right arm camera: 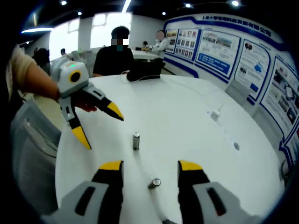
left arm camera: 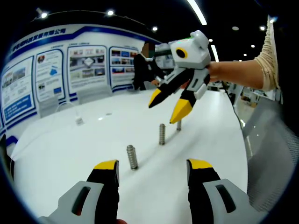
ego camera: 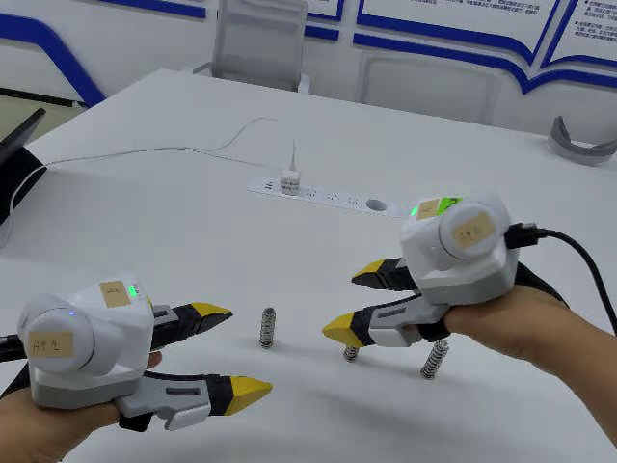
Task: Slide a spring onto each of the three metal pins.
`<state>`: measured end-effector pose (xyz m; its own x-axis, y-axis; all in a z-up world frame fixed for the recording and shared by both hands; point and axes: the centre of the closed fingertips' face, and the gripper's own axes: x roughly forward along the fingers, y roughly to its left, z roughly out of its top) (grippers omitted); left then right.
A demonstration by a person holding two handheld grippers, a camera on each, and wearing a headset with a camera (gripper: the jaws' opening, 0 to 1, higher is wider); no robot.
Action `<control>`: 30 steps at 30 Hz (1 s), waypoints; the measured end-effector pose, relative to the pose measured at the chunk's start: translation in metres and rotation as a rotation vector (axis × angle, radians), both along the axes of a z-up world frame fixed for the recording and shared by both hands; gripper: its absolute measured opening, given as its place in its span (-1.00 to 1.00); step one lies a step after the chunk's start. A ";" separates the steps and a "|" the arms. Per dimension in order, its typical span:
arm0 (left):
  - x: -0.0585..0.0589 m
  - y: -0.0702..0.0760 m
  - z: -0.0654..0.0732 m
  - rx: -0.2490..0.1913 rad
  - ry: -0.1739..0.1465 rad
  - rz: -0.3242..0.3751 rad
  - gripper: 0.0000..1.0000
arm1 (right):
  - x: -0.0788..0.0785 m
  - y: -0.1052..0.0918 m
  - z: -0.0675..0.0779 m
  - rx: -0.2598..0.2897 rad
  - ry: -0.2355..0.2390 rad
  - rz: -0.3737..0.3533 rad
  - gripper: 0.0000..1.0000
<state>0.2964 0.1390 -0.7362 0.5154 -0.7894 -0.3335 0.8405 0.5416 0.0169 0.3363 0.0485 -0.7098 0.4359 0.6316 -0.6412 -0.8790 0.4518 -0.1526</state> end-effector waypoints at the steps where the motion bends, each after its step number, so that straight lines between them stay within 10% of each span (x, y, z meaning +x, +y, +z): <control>1: 0.000 0.001 0.000 0.000 0.000 0.002 0.20 | 0.000 -0.005 0.002 0.008 -0.008 -0.011 -0.02; 30: 0.003 0.004 -0.001 -0.001 0.009 0.027 0.32 | -0.021 -0.096 -0.002 0.136 -0.037 -0.231 0.26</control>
